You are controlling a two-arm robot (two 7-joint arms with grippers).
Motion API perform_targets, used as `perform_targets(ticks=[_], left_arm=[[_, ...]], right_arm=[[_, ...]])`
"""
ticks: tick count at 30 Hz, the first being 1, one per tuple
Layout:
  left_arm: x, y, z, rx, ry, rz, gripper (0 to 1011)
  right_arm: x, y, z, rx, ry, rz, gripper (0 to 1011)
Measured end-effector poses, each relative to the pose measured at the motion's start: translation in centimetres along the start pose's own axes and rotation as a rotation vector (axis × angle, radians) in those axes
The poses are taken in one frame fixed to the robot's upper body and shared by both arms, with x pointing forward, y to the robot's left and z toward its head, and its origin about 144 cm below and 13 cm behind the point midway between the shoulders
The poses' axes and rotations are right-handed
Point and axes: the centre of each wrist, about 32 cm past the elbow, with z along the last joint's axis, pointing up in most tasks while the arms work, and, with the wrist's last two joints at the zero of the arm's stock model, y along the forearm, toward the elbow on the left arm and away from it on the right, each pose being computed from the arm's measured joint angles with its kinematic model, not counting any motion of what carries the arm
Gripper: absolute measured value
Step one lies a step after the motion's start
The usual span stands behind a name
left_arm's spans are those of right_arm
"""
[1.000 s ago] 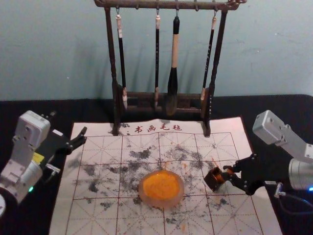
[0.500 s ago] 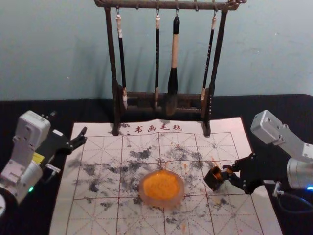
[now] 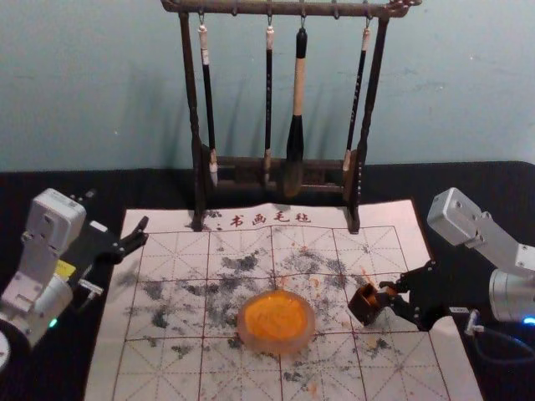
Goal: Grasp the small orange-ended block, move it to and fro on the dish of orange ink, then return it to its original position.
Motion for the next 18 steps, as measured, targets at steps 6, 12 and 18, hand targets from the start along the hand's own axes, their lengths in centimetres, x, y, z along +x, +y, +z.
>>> perform_targets(ticks=[6, 12, 18], left_arm=[[0.00, 0.00, 0.00, 0.000, 0.000, 0.000, 1001], [0.00, 0.00, 0.00, 0.000, 0.000, 0.000, 1001], [0.00, 0.00, 0.00, 0.000, 0.000, 0.000, 1001]], right_arm=[[-0.01, -0.01, -0.01, 0.000, 0.000, 0.000, 111], [-0.01, -0.03, -0.01, 0.000, 0.000, -0.001, 111], [-0.01, -0.04, -0.02, 0.000, 0.000, -0.002, 136]])
